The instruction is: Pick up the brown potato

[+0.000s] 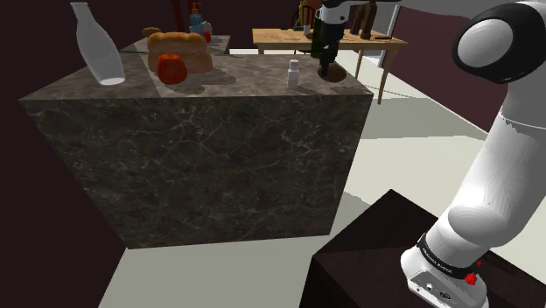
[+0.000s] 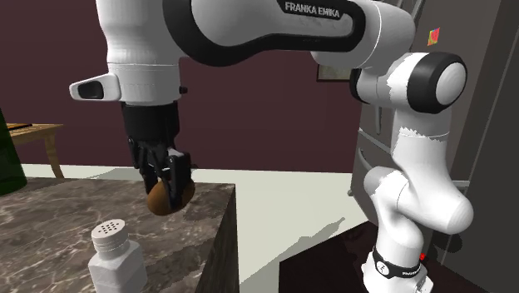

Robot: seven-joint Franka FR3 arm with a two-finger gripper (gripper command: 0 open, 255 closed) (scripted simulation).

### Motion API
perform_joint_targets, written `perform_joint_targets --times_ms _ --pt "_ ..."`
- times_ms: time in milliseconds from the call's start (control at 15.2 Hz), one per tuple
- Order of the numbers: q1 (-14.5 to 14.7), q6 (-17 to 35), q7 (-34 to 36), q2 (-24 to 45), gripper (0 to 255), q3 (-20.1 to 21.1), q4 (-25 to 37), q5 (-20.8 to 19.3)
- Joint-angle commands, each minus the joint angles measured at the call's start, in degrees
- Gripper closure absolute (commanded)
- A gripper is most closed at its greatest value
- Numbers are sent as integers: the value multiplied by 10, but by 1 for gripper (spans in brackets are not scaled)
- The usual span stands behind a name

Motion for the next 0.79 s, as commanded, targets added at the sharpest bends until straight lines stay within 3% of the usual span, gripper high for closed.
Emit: perform_joint_targets --times_ms 0,594,726 --pt "-1 -18 -2 5 255 -1 23 1" --pt "-6 -104 -9 40 255 -2 143 6" --pt "-6 -106 -9 40 255 -2 146 7"
